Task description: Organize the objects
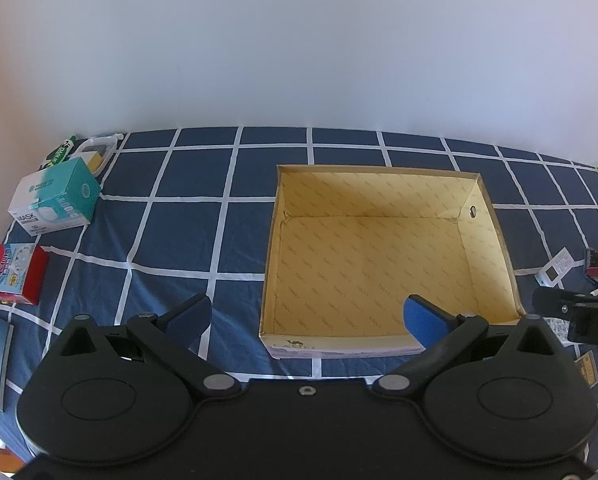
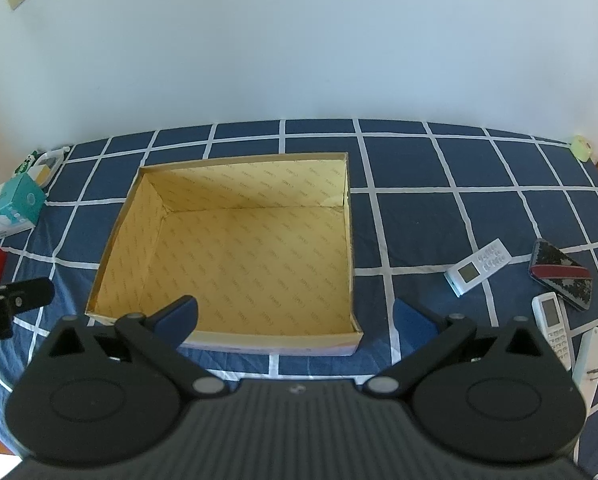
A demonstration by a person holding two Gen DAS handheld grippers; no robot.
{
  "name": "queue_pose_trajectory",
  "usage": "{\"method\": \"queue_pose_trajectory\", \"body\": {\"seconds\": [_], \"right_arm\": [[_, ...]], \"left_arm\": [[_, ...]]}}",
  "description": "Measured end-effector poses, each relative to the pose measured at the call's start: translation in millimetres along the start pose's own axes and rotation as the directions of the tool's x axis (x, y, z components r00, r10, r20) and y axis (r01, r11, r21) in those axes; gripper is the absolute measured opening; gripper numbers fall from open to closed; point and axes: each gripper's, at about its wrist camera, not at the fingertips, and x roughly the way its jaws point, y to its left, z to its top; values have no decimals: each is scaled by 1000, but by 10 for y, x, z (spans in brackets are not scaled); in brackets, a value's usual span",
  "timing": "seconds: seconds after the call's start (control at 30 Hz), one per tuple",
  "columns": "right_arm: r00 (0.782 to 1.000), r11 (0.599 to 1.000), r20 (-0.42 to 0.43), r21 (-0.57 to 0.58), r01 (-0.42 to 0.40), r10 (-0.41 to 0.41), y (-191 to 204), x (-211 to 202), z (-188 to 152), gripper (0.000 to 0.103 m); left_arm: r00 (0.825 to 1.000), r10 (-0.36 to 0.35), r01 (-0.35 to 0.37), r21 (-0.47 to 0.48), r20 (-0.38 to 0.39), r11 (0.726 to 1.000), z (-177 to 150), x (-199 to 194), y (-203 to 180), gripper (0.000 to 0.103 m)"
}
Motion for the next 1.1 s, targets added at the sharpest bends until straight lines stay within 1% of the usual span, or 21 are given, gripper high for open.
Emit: {"method": "queue_pose_trajectory", "body": {"seconds": [0.77, 0.83, 1.1], "right_arm": [[1000, 1000, -4, -4, -8, 8, 15, -16, -43, 103], [1000, 1000, -4, -6, -8, 8, 17, -16, -47, 103], [1000, 1000, -5, -8, -10, 10, 19, -12, -55, 103]], "left_arm": [[1000, 21, -21, -22, -5, 1000, -40, -8, 13, 103], [999, 32, -32, -38, -5, 999, -47, -14, 13, 103], [999, 42, -42, -52, -4, 998, -50, -29, 15, 103]]}}
